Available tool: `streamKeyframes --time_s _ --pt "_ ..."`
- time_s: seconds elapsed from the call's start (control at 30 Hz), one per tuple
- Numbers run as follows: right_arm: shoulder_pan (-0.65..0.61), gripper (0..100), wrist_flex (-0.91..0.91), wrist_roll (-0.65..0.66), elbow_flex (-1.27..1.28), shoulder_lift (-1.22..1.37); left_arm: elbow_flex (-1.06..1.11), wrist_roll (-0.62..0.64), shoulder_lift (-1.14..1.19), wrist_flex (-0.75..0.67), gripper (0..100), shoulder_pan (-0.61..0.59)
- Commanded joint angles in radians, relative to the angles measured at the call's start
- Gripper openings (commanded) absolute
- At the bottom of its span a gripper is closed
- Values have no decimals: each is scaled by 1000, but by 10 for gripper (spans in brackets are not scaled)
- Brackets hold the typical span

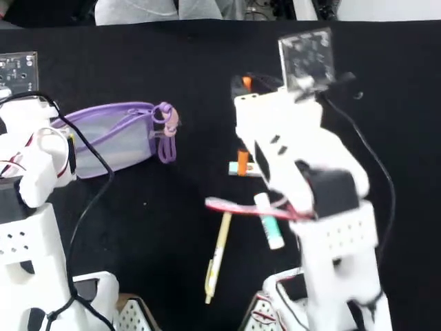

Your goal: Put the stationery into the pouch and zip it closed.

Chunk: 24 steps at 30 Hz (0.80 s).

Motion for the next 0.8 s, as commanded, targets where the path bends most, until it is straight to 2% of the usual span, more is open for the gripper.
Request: streamKeyframes --time_s 0.0,0.2,0.53,0.77 --pt "-34 11 -78 3 -45 -117 47 11 14 -5 30 97" --pt "-106 11 -307 3 130 -269 10 12 14 23 30 202" --pt "-262 11 -884 3 624 -633 -7 12 14 20 30 205" --pt "-345 11 -1214 0 816 -661 -7 12 14 20 30 205"
